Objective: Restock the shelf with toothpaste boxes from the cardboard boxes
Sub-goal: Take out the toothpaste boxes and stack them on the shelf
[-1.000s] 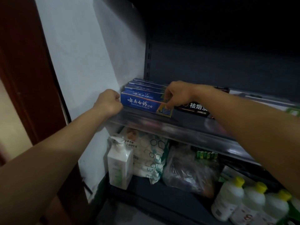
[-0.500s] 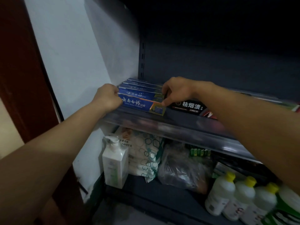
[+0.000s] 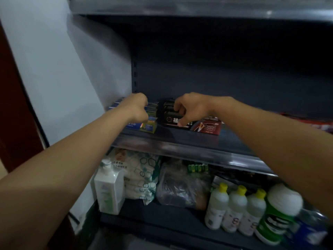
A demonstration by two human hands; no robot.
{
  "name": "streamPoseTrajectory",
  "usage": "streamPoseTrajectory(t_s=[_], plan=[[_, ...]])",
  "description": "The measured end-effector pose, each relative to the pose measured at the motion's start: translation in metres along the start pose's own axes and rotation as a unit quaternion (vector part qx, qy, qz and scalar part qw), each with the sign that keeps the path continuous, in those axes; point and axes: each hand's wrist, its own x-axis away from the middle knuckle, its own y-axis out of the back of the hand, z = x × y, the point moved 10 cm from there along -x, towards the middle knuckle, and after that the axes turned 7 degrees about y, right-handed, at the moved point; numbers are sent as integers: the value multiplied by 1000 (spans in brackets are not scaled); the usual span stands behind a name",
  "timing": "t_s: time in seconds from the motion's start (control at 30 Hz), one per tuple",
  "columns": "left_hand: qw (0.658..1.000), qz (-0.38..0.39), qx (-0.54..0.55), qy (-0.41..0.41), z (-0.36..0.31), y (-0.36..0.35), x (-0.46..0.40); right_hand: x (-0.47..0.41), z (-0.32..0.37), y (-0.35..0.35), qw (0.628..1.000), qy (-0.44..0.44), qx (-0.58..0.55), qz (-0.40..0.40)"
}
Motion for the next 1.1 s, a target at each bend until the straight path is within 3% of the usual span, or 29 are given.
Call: streamPoseTrajectory(t_s=[0.37,0.73,1.1], plan=[[984,43,-41,-170,-210,-32,58,164,-109,6,992,-121,44,-5],[926,109,-2,-361,-435,-143,180,404,-222,-46,955,-290,59,10],[857,236,-9,-458,-546,-306,322,583,-265,-161,921,-385,-1,63]])
